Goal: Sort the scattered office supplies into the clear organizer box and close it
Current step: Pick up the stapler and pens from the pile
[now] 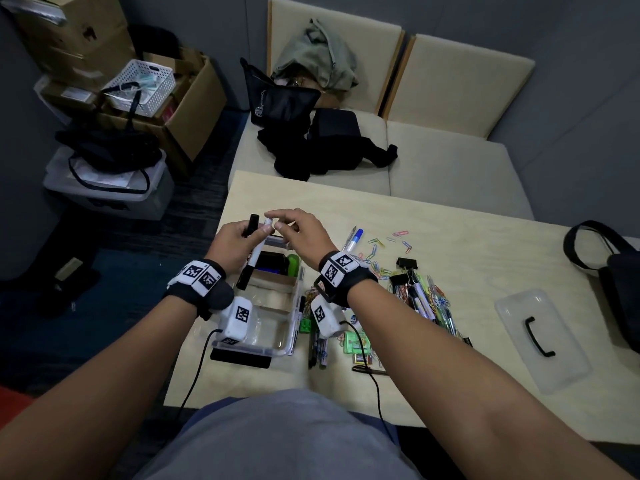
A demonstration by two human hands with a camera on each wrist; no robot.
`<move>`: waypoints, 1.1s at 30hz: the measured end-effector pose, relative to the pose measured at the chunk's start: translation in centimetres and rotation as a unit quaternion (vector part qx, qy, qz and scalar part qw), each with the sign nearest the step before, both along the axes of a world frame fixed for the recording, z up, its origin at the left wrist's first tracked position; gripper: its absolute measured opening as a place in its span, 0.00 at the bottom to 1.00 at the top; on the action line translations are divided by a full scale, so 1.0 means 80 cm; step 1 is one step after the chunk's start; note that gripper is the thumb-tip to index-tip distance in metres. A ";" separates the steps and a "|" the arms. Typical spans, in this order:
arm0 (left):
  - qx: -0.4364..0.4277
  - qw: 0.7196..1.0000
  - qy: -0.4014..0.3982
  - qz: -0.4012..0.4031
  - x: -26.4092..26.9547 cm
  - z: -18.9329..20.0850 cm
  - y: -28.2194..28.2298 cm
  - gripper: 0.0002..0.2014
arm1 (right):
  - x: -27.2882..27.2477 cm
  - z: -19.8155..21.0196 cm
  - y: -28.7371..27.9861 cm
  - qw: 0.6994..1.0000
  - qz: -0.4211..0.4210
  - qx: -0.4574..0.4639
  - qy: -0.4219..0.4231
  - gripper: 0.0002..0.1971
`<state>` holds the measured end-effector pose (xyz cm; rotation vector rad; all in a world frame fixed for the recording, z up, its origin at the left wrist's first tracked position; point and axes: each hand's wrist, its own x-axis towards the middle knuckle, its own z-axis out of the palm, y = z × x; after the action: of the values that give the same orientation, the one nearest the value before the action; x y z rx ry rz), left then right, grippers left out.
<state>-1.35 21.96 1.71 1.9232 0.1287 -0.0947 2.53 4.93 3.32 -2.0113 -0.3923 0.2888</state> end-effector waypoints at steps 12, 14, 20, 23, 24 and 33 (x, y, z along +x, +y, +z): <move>0.016 0.999 0.021 -0.029 -0.001 -0.002 -0.004 0.23 | -0.002 0.008 -0.018 0.999 0.000 -0.007 0.040 0.05; 0.026 0.999 0.030 -0.016 0.003 -0.002 0.006 0.24 | -0.003 0.010 -0.025 0.998 0.008 -0.008 0.056 0.04; 0.080 0.995 0.029 0.060 0.011 -0.008 0.028 0.26 | -0.029 0.010 -0.029 0.994 0.071 -0.081 0.030 0.02; 0.099 0.989 0.039 0.099 0.010 -0.012 0.030 0.25 | -0.048 -0.003 -0.016 0.981 0.125 -0.150 -0.005 0.04; 0.107 0.988 0.041 0.105 0.010 -0.015 0.030 0.23 | -0.054 -0.008 -0.011 0.975 0.143 -0.172 -0.017 0.04; 0.110 0.981 0.044 0.154 0.004 -0.030 0.031 0.20 | -0.091 -0.043 0.009 0.929 0.199 -0.304 -0.077 0.03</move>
<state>-1.07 24.48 -0.65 2.0962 0.5125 0.0439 -4.73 5.66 -0.11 -2.5594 -0.9035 0.5588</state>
